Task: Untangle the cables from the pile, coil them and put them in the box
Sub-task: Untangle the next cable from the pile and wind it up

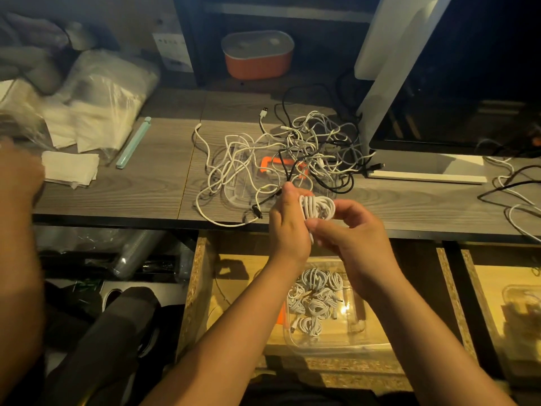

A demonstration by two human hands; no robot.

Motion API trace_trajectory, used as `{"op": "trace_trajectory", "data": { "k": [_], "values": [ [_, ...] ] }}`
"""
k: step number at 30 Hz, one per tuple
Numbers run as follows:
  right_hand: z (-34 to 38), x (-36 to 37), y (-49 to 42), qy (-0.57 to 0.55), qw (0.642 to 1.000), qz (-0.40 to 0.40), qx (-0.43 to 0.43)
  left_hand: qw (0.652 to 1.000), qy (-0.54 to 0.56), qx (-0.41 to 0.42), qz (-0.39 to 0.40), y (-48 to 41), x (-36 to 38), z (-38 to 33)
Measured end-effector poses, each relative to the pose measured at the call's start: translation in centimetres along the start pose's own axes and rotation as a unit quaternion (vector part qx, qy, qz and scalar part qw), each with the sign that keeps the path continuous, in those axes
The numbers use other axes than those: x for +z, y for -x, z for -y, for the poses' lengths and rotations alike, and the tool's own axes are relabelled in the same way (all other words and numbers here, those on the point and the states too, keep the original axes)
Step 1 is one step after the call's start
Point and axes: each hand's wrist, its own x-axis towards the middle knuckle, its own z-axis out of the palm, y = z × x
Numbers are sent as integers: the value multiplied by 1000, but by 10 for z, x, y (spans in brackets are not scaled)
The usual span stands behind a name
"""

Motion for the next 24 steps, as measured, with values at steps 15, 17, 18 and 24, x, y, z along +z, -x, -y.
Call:
{"op": "trace_trajectory", "data": {
  "k": [15, 17, 18, 24],
  "values": [
    [4, -21, -2, -16, 990, 142, 7, 965, -49, 236, 100, -1, -8, 2],
    [7, -25, -3, -26, 986, 163, 24, 952, -61, 279, 108, -3, -9, 2],
    [9, -26, -3, -39, 983, 176, 40, 947, -65, 293, 114, -3, -9, 2],
    [10, -29, -8, -202, 940, 218, 167, 927, -81, 349, 114, -4, -9, 5]
  ]
}}
